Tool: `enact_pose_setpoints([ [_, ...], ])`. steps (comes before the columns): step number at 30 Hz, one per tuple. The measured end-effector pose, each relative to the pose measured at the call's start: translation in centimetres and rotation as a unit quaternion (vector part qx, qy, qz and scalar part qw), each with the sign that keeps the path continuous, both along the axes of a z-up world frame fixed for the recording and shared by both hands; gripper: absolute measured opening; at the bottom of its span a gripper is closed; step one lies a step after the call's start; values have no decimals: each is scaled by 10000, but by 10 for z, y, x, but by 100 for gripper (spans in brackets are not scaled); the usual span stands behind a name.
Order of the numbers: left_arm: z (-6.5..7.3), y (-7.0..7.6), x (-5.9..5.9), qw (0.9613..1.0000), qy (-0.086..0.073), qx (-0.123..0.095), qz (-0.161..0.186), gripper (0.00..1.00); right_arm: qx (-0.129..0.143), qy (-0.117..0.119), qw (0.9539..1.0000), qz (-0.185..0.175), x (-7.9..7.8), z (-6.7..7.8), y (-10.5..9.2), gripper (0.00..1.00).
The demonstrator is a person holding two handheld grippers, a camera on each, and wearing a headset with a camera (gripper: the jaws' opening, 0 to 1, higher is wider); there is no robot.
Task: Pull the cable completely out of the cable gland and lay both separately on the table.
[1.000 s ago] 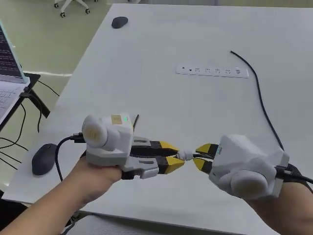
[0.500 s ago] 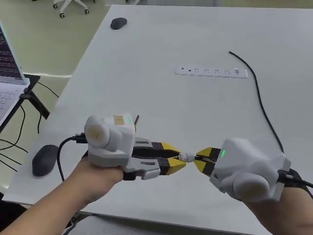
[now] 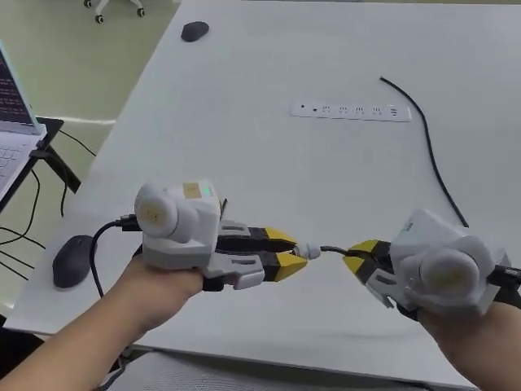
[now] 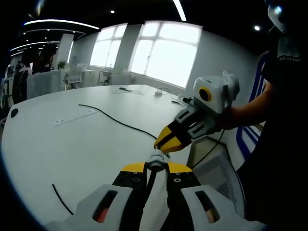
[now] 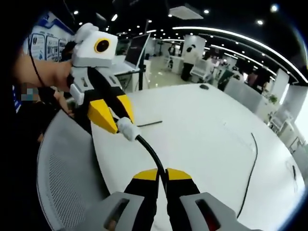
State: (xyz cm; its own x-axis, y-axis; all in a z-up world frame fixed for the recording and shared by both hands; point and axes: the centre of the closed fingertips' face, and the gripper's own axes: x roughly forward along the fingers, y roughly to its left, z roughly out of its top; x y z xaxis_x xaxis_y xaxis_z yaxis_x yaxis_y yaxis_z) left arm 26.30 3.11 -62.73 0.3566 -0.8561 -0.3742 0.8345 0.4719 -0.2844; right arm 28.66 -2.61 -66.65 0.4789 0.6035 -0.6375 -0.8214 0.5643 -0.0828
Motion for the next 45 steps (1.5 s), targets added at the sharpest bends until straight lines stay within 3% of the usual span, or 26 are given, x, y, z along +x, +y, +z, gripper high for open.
enact_pose_setpoints([
  [5,4,0,3,10000,-41,-51,65,15,401,440,9954,-745,10,-18,-23,0],
  [10,3,-1,3,10000,-43,-44,61,15,442,622,9902,-1171,15,-40,-44,0],
  [14,1,-2,5,10000,-43,-27,48,15,492,794,9854,-1425,16,-56,-55,0],
  [18,-1,-5,5,10000,-16,9,8,15,578,920,9823,-1524,15,-62,-57,0],
  [25,-1,-2,9,10000,0,25,48,15,555,882,9839,-1454,13,-59,-55,0],
  [31,-1,4,11,9999,-17,43,125,15,494,744,9887,-1208,4,-52,-53,2],
  [34,-2,7,12,9999,-13,55,144,15,584,601,9897,-1162,3,-41,-53,8],
  [39,-3,8,10,9999,21,90,131,15,796,746,9886,-1039,-6,-18,-45,16],
  [42,-3,8,11,9999,20,75,135,15,709,443,9946,-620,-7,0,-33,22],
  [45,-4,8,11,9999,40,73,126,15,253,-112,9996,-36,-4,16,-13,21],
])
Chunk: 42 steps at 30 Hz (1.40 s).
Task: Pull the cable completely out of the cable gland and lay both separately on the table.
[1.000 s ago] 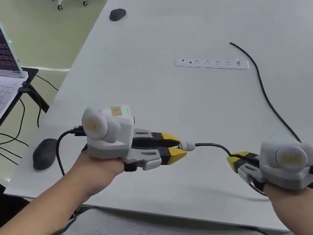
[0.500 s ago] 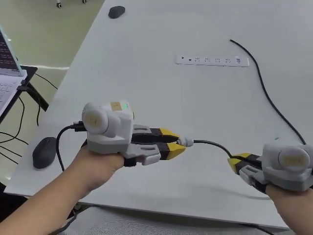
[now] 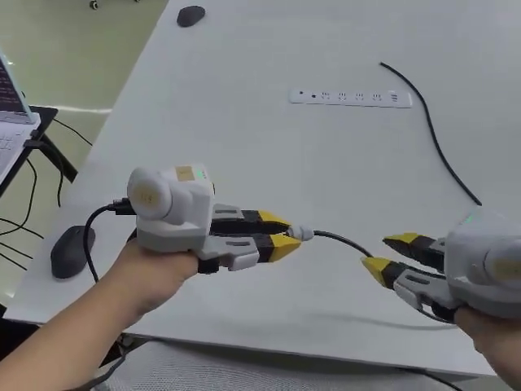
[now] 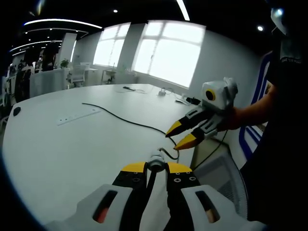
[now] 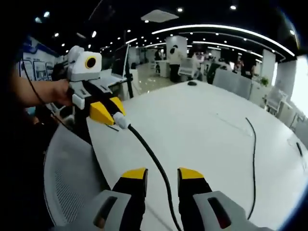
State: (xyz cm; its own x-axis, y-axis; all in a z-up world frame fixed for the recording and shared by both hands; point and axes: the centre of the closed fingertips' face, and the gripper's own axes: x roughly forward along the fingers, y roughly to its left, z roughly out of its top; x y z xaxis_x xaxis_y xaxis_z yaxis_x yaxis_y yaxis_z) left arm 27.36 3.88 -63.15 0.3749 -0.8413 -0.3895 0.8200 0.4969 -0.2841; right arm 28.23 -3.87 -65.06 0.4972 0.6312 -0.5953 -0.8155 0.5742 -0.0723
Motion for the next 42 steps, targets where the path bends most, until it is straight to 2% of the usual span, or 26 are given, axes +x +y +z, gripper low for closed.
enact_pose_setpoints([
  [2,0,-1,0,10000,-8,1,-17,15,-263,-297,9987,322,0,4,13,20],
  [3,1,-1,0,10000,-9,-9,-19,15,-412,-508,9964,544,0,6,22,20],
  [5,2,-2,0,10000,-1,-48,-25,15,-673,-682,9919,832,-2,3,34,19],
  [8,1,-4,-2,10000,13,-43,-80,15,-784,-915,9868,1081,-3,4,46,14],
  [13,4,-6,-2,9999,-32,-78,-100,15,-778,-946,9853,1192,-4,5,55,10],
  [17,3,-6,-3,9999,-25,-70,-133,15,-752,-1059,9832,1285,-5,8,58,4],
  [28,0,-10,-2,9997,-49,4,-232,15,-702,-871,9863,1210,-5,0,55,0],
  [34,2,-10,-1,9997,-89,11,-226,15,-410,-561,9939,857,0,-1,49,0],
  [36,3,-9,0,9997,-118,5,-225,15,-169,-255,9975,633,0,-4,47,0],
  [42,8,-5,2,9997,-187,-18,-179,15,69,71,9998,170,10,-11,33,0],
])
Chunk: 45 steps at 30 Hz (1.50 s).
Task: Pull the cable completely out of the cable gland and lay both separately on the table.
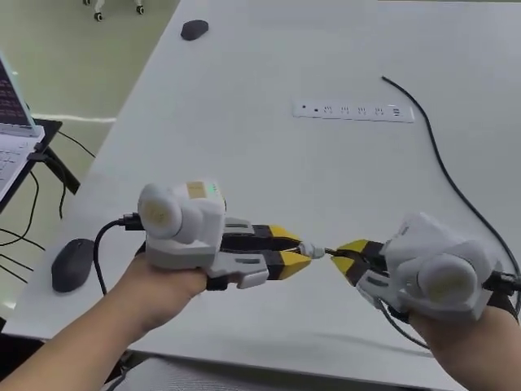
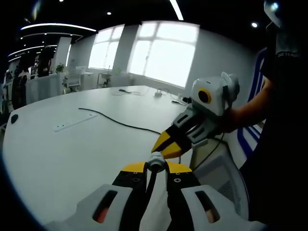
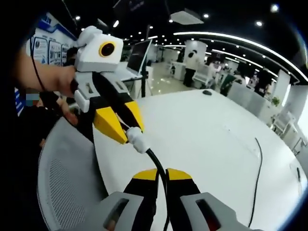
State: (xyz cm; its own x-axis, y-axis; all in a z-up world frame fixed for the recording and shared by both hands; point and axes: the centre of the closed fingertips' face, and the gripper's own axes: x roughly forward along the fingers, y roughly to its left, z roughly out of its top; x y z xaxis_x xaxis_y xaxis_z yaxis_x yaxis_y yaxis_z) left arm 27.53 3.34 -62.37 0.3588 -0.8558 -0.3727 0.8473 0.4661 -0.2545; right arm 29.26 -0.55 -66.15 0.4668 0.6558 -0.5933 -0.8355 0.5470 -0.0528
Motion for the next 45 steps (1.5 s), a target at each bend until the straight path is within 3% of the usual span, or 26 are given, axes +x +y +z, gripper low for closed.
enact_pose_setpoints([
  [7,0,0,-2,10000,0,-15,-6,15,96,331,9986,-398,5,-16,-18,0],
  [10,0,-1,-3,10000,-10,-11,-18,15,178,565,9958,-692,7,-26,-28,0],
  [14,1,-1,-3,10000,-18,-22,-19,15,409,973,9878,-1143,10,-39,-41,0],
  [15,1,-1,-3,10000,-22,-30,-20,15,516,1152,9836,-1292,10,-43,-44,0],
  [16,1,-1,-3,10000,-28,-34,-20,15,545,1209,9821,-1335,10,-44,-45,0],
  [21,2,-1,-6,10000,-37,-57,-20,15,721,1699,9662,-1797,8,-65,-57,0],
  [25,2,0,-7,10000,-32,-72,-14,15,827,1821,9606,-1931,7,-73,-62,0],
  [27,2,1,-8,10000,-33,-56,-11,15,843,1791,9610,-1933,7,-72,-62,0],
  [33,2,4,-9,10000,-18,-81,37,15,692,1600,9688,-1762,5,-69,-60,1],
  [35,3,6,-8,9999,-22,-114,74,15,623,1405,9749,-1610,5,-66,-57,1],
  [38,4,10,-6,9998,5,-151,138,15,261,1035,9863,-1258,4,-60,-56,2],
  [39,4,11,-6,9998,12,-148,158,15,236,1007,9881,-1135,1,-58,-53,2],
  [41,3,13,-5,9998,21,-125,171,15,-60,705,9940,-833,-2,-54,-49,4],
  [45,-1,16,-6,9999,47,-21,159,15,-123,424,9982,-406,-9,-39,-30,15],
])
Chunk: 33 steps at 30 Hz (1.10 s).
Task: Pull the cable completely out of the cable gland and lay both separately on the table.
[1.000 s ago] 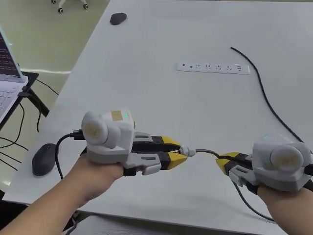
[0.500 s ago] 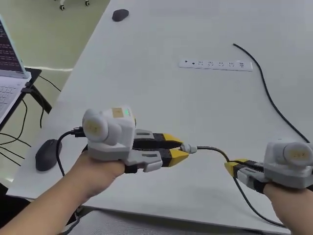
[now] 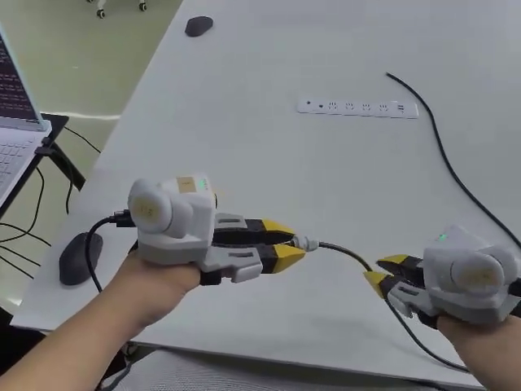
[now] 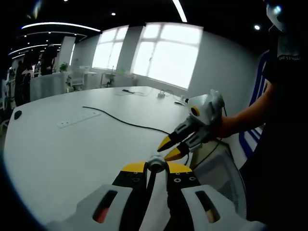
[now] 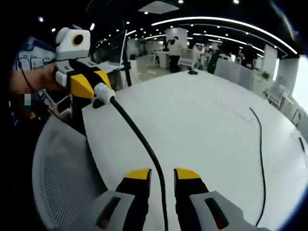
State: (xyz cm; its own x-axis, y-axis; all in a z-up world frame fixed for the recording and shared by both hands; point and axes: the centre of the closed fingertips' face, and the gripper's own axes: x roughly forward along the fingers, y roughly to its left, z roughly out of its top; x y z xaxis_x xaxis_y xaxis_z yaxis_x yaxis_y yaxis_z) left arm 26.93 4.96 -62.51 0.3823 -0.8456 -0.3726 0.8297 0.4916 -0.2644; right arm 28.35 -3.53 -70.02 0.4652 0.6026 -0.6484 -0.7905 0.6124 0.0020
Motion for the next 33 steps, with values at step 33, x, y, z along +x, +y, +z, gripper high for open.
enact_pose_setpoints([
  [33,0,-3,0,9999,66,-118,-64,15,-637,-1494,9708,1766,-7,53,70,1],
])
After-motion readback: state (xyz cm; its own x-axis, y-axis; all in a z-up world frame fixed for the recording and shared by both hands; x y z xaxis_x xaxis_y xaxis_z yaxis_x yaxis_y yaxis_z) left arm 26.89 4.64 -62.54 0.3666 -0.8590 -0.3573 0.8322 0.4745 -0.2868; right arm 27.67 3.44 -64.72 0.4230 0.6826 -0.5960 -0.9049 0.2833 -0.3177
